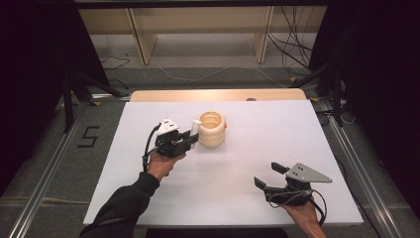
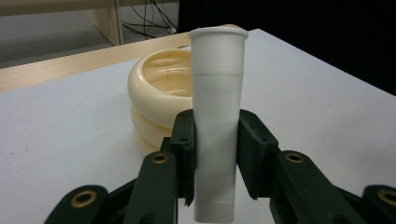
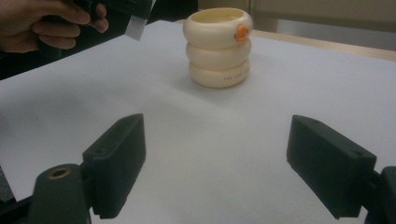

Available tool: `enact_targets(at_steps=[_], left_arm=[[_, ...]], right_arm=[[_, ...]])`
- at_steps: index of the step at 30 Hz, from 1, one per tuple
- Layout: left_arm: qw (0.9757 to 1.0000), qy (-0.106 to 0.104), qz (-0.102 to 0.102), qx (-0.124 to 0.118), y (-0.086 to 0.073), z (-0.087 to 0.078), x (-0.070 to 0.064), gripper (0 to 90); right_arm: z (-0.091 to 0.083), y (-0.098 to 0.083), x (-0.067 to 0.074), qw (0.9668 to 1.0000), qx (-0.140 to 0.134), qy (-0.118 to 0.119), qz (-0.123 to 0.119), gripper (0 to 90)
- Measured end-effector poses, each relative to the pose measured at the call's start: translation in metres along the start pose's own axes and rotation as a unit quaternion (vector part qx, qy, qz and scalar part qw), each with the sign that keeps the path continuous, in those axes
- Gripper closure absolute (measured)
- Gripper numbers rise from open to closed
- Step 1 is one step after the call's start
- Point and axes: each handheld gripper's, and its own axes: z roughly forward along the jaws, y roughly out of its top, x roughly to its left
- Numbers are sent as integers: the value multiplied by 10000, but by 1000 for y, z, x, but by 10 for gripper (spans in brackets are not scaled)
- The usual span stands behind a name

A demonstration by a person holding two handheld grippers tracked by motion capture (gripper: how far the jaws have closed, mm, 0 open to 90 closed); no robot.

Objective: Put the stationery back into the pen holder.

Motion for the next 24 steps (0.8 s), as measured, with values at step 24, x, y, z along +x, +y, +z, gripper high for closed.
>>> enact_targets(at_steps=[24], left_arm=[[9996,68,-60,-273,14,6,2,691]], right_arm=[[0,-1,-3,10000,-11,17,28,204]])
